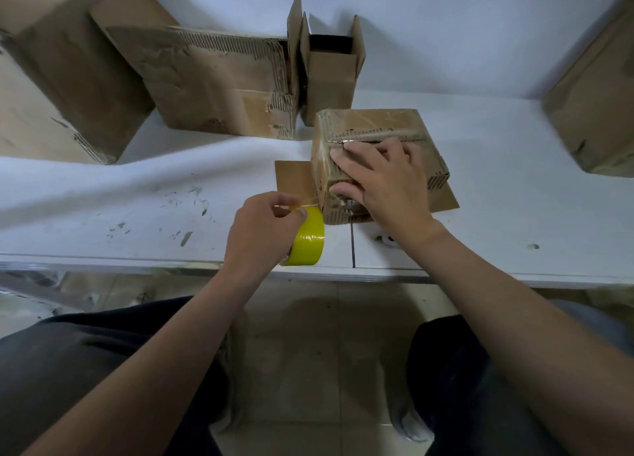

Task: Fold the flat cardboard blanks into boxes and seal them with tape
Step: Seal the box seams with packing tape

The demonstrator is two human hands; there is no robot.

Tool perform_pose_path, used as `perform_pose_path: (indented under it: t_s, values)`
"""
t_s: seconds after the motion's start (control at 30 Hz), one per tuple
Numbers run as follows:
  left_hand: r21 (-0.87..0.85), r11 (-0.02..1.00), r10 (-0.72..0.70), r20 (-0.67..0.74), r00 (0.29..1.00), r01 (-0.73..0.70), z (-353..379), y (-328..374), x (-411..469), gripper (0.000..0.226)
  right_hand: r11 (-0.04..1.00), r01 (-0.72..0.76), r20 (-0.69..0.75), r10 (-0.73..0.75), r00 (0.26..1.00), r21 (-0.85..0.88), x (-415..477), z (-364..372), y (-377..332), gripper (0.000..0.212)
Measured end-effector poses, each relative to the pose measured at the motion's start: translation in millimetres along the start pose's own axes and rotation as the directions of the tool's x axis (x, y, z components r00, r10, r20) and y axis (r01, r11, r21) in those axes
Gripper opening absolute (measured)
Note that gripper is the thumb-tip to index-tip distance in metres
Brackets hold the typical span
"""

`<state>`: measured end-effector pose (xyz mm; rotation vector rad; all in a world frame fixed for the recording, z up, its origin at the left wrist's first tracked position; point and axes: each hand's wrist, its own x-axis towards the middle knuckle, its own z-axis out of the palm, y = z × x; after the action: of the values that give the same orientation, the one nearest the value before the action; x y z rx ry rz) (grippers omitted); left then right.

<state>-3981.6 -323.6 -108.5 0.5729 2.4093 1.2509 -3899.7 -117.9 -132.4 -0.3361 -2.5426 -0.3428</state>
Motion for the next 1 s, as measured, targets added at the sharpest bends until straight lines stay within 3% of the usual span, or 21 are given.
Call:
perform_pose_path:
  t_s: [0.07,0.33,0.5,0.7,0.83,0.9,0.97,1.0]
  values:
    - [0.010,1.000,0.004,-0.004,1.000,-0.003,0.4,-1.2,0.6,0.032,1.000,-0.001,-0.028,0.001,1.000,0.001,-2.7,3.6,-0.8,0.059]
    - [-0.024,1.000,-0.013,0.003,1.000,0.013,-1.9,-3.2,-1.3,0.027,0.999,-0.022,0.082,0.018,0.996,0.049,-5.0,-1.9,-3.4,0.074]
    - [-0.070,0.997,-0.033,0.005,0.999,0.034,-6.4,-7.2,-2.3,0.028,0.982,-0.158,0.075,0.151,0.986,0.103,5.2,-9.5,-17.3,0.062]
    - [-0.105,0.993,-0.045,0.020,0.999,0.047,-9.8,-10.6,0.9,0.023,0.982,-0.176,0.108,0.167,0.980,0.071,4.8,-4.8,-28.6,0.057]
    - [-0.097,0.995,-0.025,0.039,0.999,0.028,-6.8,-3.5,1.1,0.017,0.947,-0.147,0.204,0.090,0.975,0.286,-8.0,-13.6,-16.6,0.076]
    - [-0.107,0.994,-0.011,0.056,0.998,0.017,-2.3,1.8,0.0,0.023,0.919,-0.062,0.126,0.014,0.992,0.389,-15.8,-29.7,-4.9,0.063]
    - [-0.102,0.995,0.008,0.077,0.997,0.000,3.3,6.2,-1.7,0.020,0.899,0.051,-0.019,-0.048,0.999,0.436,-25.7,-47.6,10.4,0.035]
    - [-0.096,0.995,0.020,0.085,0.996,-0.012,6.2,7.8,-2.3,0.018,0.885,0.062,-0.017,-0.061,0.998,0.462,-31.7,-55.5,18.1,0.021]
